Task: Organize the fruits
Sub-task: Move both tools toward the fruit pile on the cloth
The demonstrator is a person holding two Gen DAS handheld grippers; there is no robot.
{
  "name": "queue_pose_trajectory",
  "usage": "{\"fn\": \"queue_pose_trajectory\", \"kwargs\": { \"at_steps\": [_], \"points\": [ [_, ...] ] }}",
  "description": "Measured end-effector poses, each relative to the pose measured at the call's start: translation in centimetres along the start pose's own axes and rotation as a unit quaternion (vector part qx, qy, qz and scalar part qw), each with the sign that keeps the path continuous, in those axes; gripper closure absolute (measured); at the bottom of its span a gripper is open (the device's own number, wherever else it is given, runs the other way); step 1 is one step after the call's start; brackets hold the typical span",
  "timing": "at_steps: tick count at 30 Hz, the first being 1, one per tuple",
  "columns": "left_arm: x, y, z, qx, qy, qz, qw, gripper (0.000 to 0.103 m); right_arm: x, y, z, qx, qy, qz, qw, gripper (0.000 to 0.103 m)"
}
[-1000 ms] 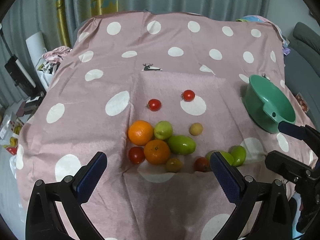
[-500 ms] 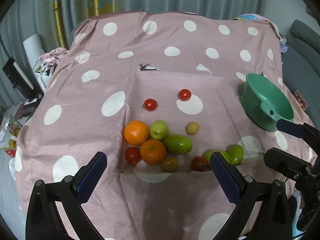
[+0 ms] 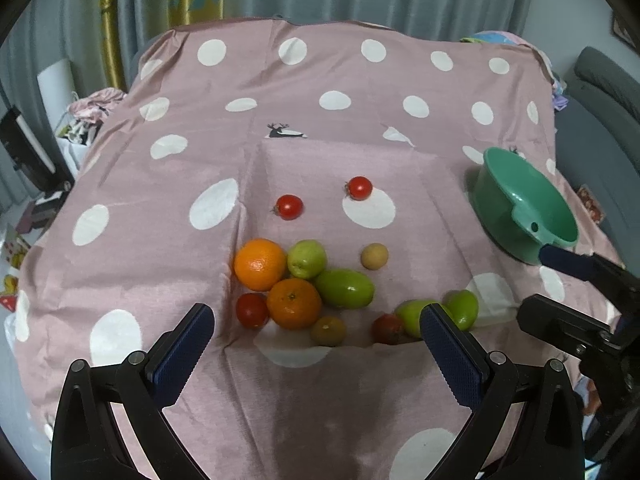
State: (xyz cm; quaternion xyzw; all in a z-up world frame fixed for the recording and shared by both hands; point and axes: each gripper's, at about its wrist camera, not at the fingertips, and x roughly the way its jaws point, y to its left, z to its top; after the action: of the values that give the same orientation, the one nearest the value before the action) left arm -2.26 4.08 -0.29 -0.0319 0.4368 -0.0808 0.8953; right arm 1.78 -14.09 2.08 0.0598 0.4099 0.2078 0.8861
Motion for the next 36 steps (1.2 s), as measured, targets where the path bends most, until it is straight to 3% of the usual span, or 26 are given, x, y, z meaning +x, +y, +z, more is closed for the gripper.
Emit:
{"fn": "queue_pose_trajectory", "kwargs": {
  "at_steps": [11, 15, 25, 29, 36],
  "points": [
    [-0.1, 2.7, -0.5, 0.0, -0.005, -0.017, 0.9998, 0.001, 2.5, -0.4, -1.0, 0.004, 0.041, 0.048, 0.998, 0.0],
    [0.5, 3.2, -1.2, -0.006, 0.006, -0.025, 0.9997, 0.001, 3.5, -0.2, -1.4, -0.014, 0.06, 0.027, 0.998, 0.0],
    [1.7, 0.6, -0.9, 0.041, 0.02, -0.057, 0.9973, 0.001, 5.3, -1.6, -2.2, 0.019, 0.087, 0.031, 0.996, 0.005],
    [2.7, -0.5, -0.2, 0.058, 0.029, -0.07, 0.9954, 0.003, 5.3, -1.7, -2.4, 0.019, 0.085, 0.028, 0.996, 0.011],
    [3.2, -2.3, 0.7, 0.087, 0.033, -0.091, 0.9915, 0.003, 3.7, -3.1, -2.3, 0.034, 0.064, 0.03, 0.997, 0.012]
  ]
}}
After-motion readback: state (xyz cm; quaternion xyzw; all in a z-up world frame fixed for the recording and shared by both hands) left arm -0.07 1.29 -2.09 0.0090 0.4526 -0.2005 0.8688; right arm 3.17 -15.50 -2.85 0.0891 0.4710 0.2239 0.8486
